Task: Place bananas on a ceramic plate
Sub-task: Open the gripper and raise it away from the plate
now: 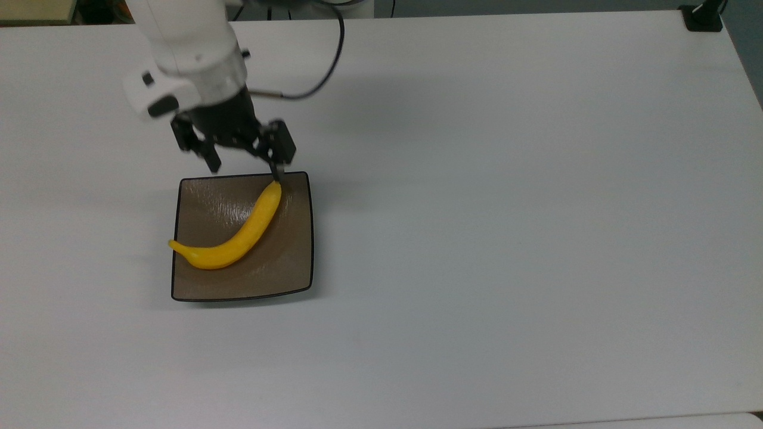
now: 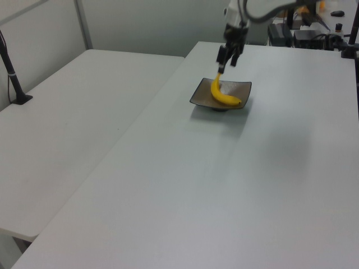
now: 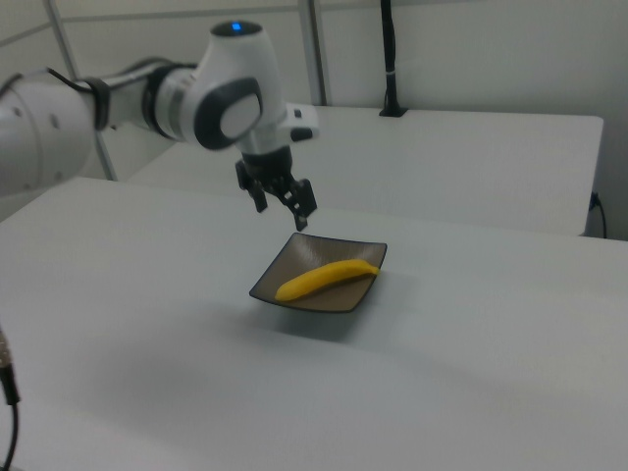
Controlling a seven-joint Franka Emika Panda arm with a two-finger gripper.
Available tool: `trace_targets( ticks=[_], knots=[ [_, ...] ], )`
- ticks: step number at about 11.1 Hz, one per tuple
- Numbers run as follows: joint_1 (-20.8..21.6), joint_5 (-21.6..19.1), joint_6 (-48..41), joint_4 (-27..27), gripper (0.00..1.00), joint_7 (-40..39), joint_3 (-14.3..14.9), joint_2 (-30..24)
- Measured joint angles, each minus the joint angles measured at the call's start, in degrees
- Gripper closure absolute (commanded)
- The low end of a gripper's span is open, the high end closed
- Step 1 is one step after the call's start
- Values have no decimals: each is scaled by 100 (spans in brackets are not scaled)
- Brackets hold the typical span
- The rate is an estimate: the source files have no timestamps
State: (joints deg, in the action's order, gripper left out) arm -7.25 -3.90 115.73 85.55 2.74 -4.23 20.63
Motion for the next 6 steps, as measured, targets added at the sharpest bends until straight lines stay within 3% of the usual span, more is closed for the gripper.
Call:
trace_targets(
  ticks=[6],
  knots=[
    [164, 0, -2831, 45, 0, 1, 171, -1915]
  ],
)
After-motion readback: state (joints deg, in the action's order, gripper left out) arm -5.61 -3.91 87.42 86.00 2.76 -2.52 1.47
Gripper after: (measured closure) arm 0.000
